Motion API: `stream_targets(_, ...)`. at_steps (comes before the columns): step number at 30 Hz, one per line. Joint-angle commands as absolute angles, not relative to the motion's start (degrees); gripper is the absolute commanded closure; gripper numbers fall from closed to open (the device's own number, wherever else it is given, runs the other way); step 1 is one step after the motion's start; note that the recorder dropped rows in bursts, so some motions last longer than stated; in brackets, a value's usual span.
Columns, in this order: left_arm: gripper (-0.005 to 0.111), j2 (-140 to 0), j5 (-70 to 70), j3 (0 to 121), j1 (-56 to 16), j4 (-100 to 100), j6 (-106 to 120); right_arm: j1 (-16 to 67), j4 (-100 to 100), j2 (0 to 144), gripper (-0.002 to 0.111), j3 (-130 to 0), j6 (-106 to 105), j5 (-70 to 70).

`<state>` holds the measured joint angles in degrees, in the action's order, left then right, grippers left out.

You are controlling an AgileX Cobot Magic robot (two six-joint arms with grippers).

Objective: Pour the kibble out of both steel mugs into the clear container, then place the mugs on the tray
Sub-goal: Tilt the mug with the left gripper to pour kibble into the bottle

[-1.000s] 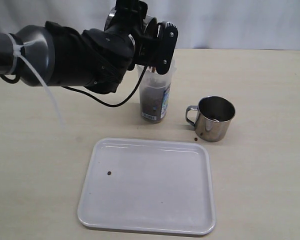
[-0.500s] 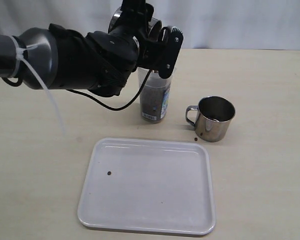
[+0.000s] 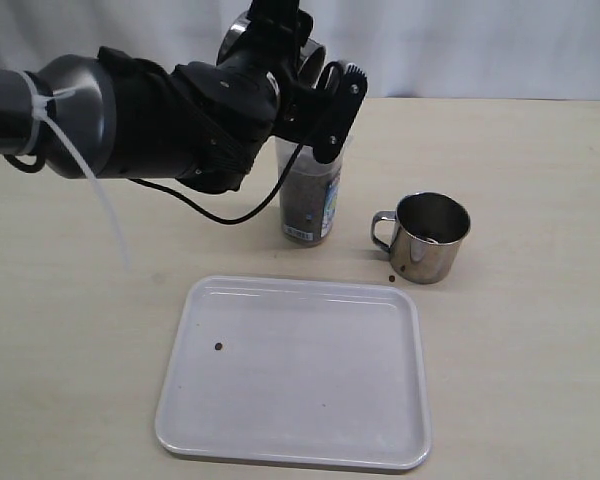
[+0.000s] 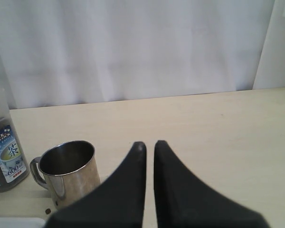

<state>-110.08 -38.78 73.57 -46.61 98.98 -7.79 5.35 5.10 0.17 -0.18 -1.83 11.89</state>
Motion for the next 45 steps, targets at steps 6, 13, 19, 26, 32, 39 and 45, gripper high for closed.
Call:
stream_targets(6, 0.107, -109.8, -37.7, 74.8, -46.7, 99.9, -5.8, 5.5, 5.4, 0.0, 0.104, 0.0, -2.1, 12.1)
stream_targets(13, 0.107, -109.8, -36.7, 75.7, -46.7, 99.9, -1.1, 5.5, 5.4, 0.0, 0.104, 0.0, -2.1, 12.1)
stream_targets(19, 0.107, -109.8, -36.7, 75.7, -46.7, 99.9, 5.0, 5.5, 5.4, 0.0, 0.104, 0.0, -2.1, 12.1)
stream_targets(26, 0.107, -109.8, -36.7, 75.7, -46.7, 99.9, 6.0, 5.5, 5.4, 0.0, 0.104, 0.0, -2.1, 12.1)
stream_targets(32, 0.107, -109.8, -36.9, 76.3, -48.0, 99.9, 6.7, 5.5, 5.4, 0.0, 0.104, 0.0, -2.1, 12.1)
stream_targets(39, 0.107, -109.8, -40.4, 76.3, -49.2, 99.9, 10.9, 5.5, 5.4, 0.0, 0.104, 0.0, -2.1, 12.1)
stream_targets(45, 0.107, -109.8, -41.3, 76.3, -50.0, 99.9, 13.5, 5.5, 5.4, 0.0, 0.104, 0.0, -2.1, 12.1)
